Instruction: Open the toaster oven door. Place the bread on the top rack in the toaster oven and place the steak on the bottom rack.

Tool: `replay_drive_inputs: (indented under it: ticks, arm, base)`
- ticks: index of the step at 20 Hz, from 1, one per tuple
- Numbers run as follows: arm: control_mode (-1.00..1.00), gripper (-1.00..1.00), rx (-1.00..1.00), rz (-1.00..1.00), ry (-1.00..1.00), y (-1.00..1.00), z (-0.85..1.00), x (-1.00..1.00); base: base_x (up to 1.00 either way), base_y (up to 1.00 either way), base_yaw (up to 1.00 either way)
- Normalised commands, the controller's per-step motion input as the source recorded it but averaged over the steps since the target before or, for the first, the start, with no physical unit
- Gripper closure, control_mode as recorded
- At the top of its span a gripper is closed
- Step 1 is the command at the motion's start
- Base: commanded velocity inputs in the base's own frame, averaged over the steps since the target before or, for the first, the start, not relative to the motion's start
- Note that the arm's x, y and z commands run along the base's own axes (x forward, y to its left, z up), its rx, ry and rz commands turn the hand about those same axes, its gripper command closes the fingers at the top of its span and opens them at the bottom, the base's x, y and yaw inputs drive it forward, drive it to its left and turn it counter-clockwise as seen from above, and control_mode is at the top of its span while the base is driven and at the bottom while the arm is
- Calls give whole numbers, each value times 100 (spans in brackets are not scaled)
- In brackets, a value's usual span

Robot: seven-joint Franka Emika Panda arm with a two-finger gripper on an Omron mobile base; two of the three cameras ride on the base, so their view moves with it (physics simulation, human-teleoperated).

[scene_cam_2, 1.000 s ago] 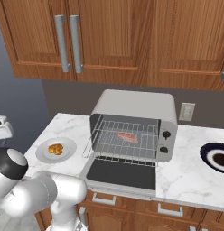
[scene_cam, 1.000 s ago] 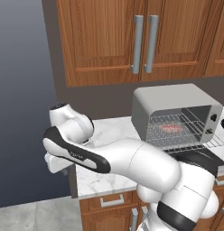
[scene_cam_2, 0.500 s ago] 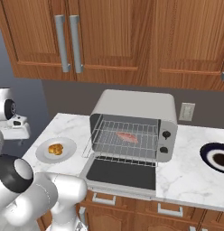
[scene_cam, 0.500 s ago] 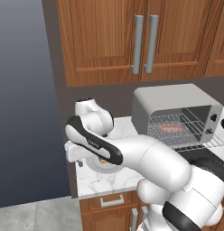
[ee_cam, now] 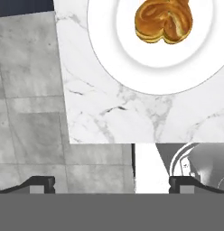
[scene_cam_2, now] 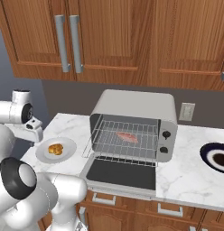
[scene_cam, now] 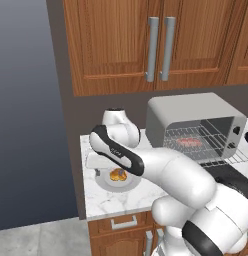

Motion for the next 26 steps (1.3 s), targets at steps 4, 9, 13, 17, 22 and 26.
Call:
replay_drive_inputs:
  ticks: [4,9,13,17,22,26]
  arm:
    - [-100,-100,0,-20,0,-31,-19,38]
    - [-100,-100,-3,-1,1,-41,-19,28]
    - [-100,-100,-1,15,0,-50,-14,2]
    - [-100,-100,-3,27,0,-47,-16,0]
    - [-100,-100,-5,23,0,-37,-21,6]
    - [-100,-100,-2,27,0,-19,-26,3]
  base:
    - [0,0,0]
    - [0,0,0]
    - [0,0,0]
    - [0,0,0]
    - [0,0,0]
    - [0,0,0]
